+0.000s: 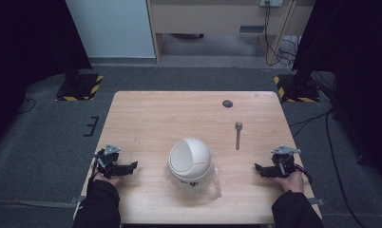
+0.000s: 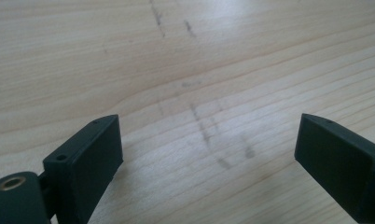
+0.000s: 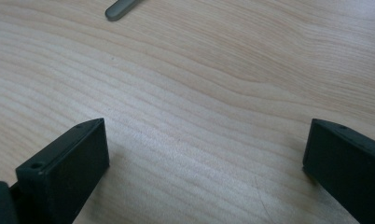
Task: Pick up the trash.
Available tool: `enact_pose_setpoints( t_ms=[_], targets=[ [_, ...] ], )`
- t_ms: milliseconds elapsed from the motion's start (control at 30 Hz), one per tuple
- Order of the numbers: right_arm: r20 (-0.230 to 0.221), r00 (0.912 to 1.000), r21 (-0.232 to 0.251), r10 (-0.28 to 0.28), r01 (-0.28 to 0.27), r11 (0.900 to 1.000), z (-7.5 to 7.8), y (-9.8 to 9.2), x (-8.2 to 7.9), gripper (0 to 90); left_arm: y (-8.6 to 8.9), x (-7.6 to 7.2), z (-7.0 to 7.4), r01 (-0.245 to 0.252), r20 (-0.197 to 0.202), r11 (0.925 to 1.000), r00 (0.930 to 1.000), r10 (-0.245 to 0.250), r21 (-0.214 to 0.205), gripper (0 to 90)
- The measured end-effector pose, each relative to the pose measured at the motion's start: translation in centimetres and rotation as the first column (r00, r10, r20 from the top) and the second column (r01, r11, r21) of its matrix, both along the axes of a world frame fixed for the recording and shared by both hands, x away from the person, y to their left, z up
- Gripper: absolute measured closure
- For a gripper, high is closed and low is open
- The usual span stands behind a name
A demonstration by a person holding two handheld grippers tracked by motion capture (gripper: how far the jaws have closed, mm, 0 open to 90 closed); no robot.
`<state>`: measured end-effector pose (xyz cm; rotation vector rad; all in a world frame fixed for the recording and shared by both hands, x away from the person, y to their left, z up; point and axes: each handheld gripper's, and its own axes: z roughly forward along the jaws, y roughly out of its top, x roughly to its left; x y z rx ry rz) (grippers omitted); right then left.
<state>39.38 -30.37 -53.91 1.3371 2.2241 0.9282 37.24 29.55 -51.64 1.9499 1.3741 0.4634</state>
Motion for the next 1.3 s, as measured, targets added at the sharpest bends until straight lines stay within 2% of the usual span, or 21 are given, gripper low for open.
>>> enact_pose_setpoints(
  t_ms=[67,100,167,200,233,267,300,333,433,500,533,567,733,800,933,1000,1133,1200,1233,1267,1300],
  targets=[
    [-0.004,1.0000,-0.003,0.008,-0.008,1.0000,0.0,-0.2,-0.2,0.6,-0.1,-0.1,0.4,0.006,0.015,0.9999,0.9999,-0.006,-0.014,6.9],
    [-0.016,0.9998,-0.007,0.013,-0.013,0.9999,0.1,-0.2,-0.2,0.6,-0.4,-0.4,1.2,0.020,0.055,0.9988,0.9983,-0.017,-0.045,7.0],
    [-0.030,0.9992,-0.014,0.025,-0.026,0.9996,0.3,-0.3,-0.3,0.7,-0.6,-0.8,2.1,0.041,0.095,0.9966,0.9949,-0.034,-0.071,7.5],
    [-0.030,0.9992,-0.014,0.025,-0.026,0.9996,0.3,-0.3,-0.3,0.7,-0.6,-0.8,2.1,0.041,0.095,0.9966,0.9949,-0.034,-0.071,7.6],
    [-0.047,0.9989,-0.024,0.008,-0.009,0.9997,0.4,-0.1,-0.3,0.7,-0.9,-1.2,3.0,0.062,0.140,0.9952,0.9888,-0.050,-0.076,7.6],
    [-0.050,0.9987,-0.027,0.004,-0.006,0.9996,0.4,-0.1,-0.2,0.7,-1.0,-1.5,3.4,0.071,0.161,0.9943,0.9853,-0.057,-0.080,7.6],
    [-0.053,0.9986,-0.028,0.003,-0.005,0.9996,0.5,0.0,-0.3,0.7,-1.0,-1.5,3.4,0.071,0.161,0.9943,0.9853,-0.057,-0.080,7.6],
    [-0.052,0.9986,-0.028,0.003,-0.004,0.9996,0.5,0.0,-0.3,0.7,-1.3,-1.9,4.4,0.090,0.204,0.9921,0.9764,-0.071,-0.087,7.6],
    [-0.049,0.9988,-0.028,0.003,-0.004,0.9996,0.4,0.0,-0.3,0.7,-1.6,-2.6,5.7,0.107,0.255,0.9884,0.9639,-0.076,-0.108,7.3],
    [-0.050,0.9987,-0.027,-0.001,0.000,0.9996,0.4,0.0,-0.3,0.7,-1.8,-3.0,6.5,0.120,0.282,0.9862,0.9559,-0.083,-0.115,6.9],
    [-0.050,0.9987,-0.027,-0.001,0.000,0.9996,0.4,0.0,-0.3,0.7,-1.8,-3.0,6.5,0.120,0.282,0.9862,0.9559,-0.083,-0.115,6.9],
    [-0.048,0.9988,-0.026,-0.005,0.004,0.9997,0.4,0.0,-0.3,0.7,-2.2,-3.3,7.1,0.136,0.302,0.9835,0.9487,-0.095,-0.120,6.9],
    [-0.042,0.9991,-0.026,-0.005,0.004,0.9997,0.4,0.0,-0.4,0.6,-3.1,-4.2,8.3,0.175,0.334,0.9745,0.9348,-0.120,-0.140,6.9],
    [-0.036,0.9994,-0.022,0.001,-0.002,0.9997,0.3,-0.1,-0.4,0.6,-3.5,-4.7,9.0,0.200,0.353,0.9712,0.9245,-0.143,-0.129,6.9],
    [-0.033,0.9994,-0.020,0.002,-0.003,0.9998,0.3,-0.1,-0.4,0.6,-4.8,-5.4,9.8,0.258,0.373,0.9565,0.9078,-0.192,-0.135,6.9],
    [-0.034,0.9994,-0.021,0.002,-0.003,0.9998,0.3,-0.1,-0.4,0.6,-5.6,-5.7,10.0,0.288,0.373,0.9500,0.9000,-0.225,-0.121,6.9],
    [-0.032,0.9995,-0.022,0.001,-0.002,0.9998,0.3,-0.1,-0.5,0.4,-7.6,-6.2,10.4,0.355,0.381,0.9303,0.8761,-0.296,-0.093,6.9],
    [-0.033,0.9994,-0.023,0.000,-0.001,0.9997,0.3,-0.1,-0.5,0.4,-8.6,-6.5,10.6,0.381,0.380,0.9204,0.8667,-0.323,-0.088,7.1],
    [-0.035,0.9994,-0.023,-0.001,0.000,0.9997,0.3,0.0,-0.5,0.4,-9.1,-6.7,10.6,0.392,0.379,0.9158,0.8633,-0.333,-0.088,7.2],
    [-0.036,0.9994,-0.024,-0.001,0.000,0.9997,0.3,0.0,-0.5,0.4,-9.1,-6.7,10.6,0.392,0.379,0.9158,0.8633,-0.333,-0.088,7.4],
    [-0.034,0.9994,-0.024,-0.002,0.001,0.9997,0.3,0.0,-0.5,0.4,-10.0,-6.9,10.6,0.414,0.375,0.9062,0.8560,-0.356,-0.085,7.7]
  ],
)
